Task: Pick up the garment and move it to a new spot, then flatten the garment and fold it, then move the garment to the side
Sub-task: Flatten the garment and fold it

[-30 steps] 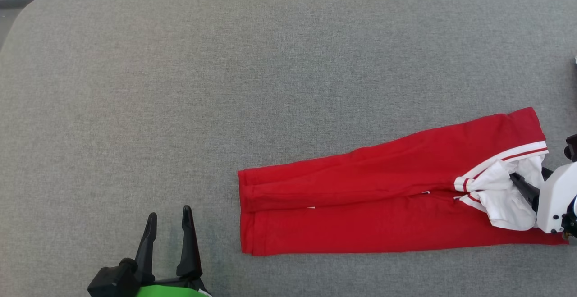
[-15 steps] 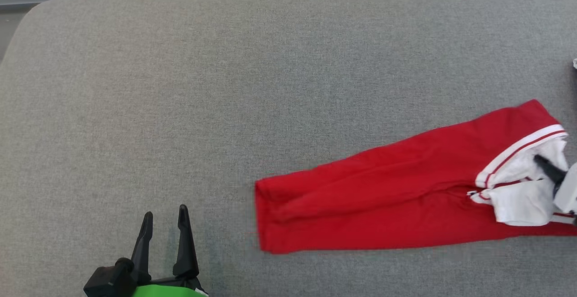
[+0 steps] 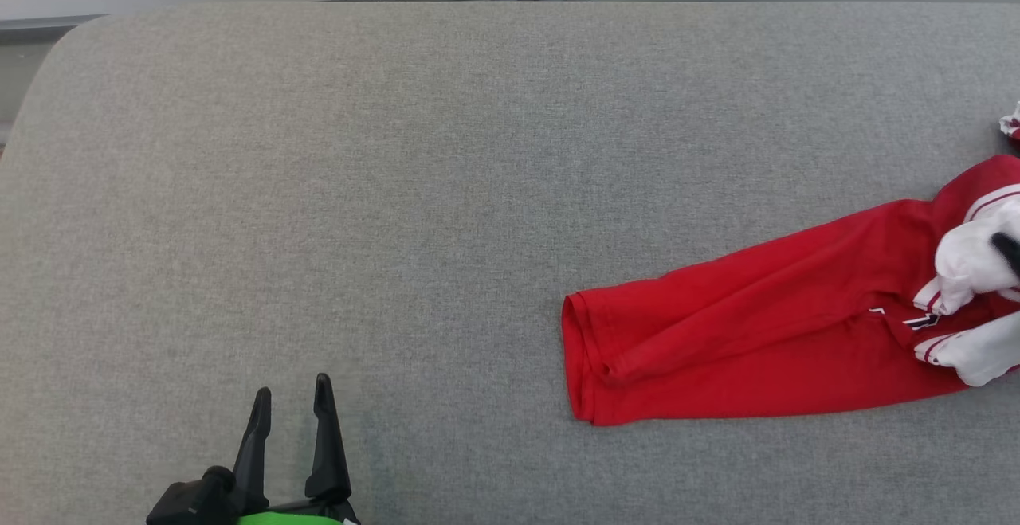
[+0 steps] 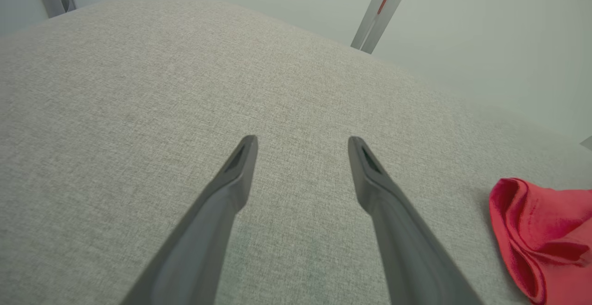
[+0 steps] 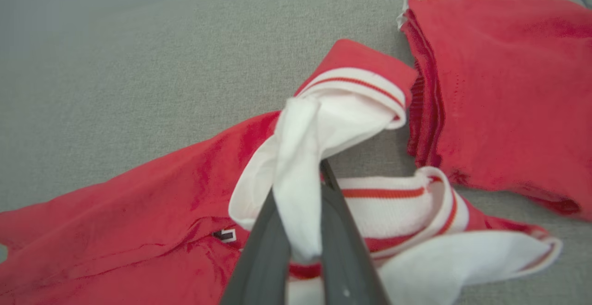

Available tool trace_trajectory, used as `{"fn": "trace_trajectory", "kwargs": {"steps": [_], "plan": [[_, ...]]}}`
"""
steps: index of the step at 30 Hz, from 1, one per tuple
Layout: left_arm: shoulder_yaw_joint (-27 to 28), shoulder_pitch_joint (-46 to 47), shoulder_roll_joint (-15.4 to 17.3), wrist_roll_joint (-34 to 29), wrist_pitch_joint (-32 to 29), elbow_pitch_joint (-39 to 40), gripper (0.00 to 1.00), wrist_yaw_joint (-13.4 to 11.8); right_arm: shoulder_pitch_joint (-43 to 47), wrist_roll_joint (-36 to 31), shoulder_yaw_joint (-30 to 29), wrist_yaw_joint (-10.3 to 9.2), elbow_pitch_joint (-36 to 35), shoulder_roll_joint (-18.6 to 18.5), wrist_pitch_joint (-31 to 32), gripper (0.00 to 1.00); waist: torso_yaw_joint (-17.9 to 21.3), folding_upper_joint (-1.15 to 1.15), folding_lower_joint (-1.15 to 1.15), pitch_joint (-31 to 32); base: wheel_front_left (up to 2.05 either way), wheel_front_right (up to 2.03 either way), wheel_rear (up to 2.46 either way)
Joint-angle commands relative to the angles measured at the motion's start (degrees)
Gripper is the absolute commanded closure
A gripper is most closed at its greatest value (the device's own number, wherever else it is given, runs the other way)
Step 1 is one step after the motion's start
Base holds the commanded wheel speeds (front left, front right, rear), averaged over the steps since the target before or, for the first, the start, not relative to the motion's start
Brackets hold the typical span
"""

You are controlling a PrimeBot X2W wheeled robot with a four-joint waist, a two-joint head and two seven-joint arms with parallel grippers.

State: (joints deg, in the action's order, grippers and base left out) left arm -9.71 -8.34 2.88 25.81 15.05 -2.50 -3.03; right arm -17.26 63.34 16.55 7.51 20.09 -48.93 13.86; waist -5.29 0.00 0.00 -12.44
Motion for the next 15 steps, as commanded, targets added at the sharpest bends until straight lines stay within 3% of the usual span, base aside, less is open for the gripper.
{"fn": "trace_trajectory", "kwargs": {"steps": [1,7,15], "plan": [[-0.11,-0.86,0.07,0.51,0.14,-0.12,0.0,-0.14,1.3,0.31,1.11,-0.05,-2.43,1.34,1.0,1.0,0.51,0.0,0.0,0.07,0.0,0.0,0.0],[-1.06,0.72,0.09,0.22,0.14,-0.66,0.0,0.16,0.76,-1.07,7.5,-0.02,-11.93,9.46,6.43,1.0,1.95,0.0,0.0,-1.32,0.0,0.0,0.0],[-1.51,1.77,0.09,-0.82,0.14,-2.34,0.0,0.53,-2.11,-7.67,12.24,-0.02,-12.68,24.64,6.99,1.0,2.78,0.0,0.0,-1.96,0.0,0.0,0.0]]}}
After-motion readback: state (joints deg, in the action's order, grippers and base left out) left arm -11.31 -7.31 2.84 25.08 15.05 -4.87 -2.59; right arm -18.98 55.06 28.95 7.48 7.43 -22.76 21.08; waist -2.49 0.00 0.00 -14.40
